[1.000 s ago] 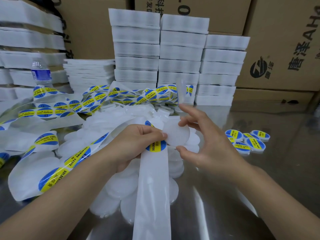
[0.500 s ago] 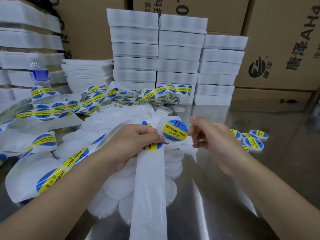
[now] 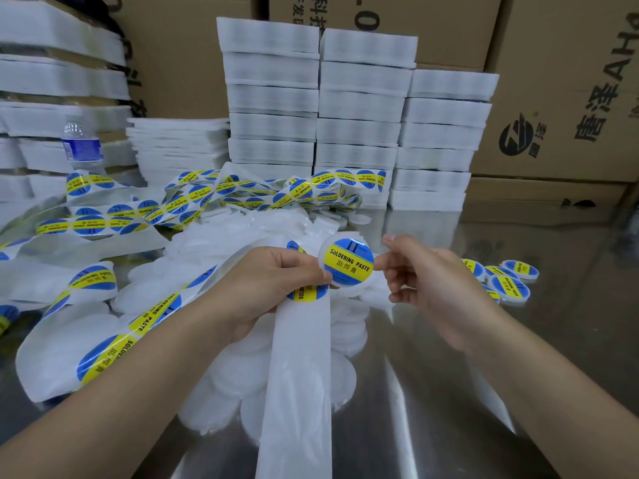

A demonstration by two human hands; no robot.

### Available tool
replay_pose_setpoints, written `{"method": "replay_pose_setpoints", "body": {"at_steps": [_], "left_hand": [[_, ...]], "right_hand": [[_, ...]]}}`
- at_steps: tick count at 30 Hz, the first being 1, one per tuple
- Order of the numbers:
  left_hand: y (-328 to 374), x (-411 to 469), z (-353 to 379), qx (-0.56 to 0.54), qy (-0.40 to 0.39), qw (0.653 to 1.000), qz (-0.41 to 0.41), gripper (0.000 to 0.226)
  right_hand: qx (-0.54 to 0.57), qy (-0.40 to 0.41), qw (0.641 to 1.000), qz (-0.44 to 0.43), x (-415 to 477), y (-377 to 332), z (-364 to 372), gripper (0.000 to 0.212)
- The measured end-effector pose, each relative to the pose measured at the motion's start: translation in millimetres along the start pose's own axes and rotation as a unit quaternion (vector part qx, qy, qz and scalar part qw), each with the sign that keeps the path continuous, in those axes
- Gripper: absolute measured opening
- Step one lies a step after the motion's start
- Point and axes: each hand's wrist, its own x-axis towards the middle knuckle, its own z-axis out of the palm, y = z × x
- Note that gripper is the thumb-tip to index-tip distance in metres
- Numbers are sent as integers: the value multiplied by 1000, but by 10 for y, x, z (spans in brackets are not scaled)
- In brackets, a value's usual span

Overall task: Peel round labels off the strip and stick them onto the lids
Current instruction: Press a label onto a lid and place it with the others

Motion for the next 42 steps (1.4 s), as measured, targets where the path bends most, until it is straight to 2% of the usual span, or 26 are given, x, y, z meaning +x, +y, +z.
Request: {"method": "replay_pose_setpoints", "body": {"at_steps": [16, 33, 39, 42], "left_hand": [[5, -13, 13, 8, -11, 1000, 3, 15], [-20, 10, 5, -5, 14, 999, 31, 16], [-24, -4, 33, 5, 4, 1000, 31, 20], [-32, 3, 17, 8, 4, 999, 31, 16]], "right_hand": [[-2, 7, 1000, 2, -20, -17, 13, 38], [-46, 43, 998, 2, -38, -45, -7, 36], [-67, 105, 992, -35, -47, -23, 25, 41], [-58, 140, 986, -76, -41, 3, 19, 33]]}}
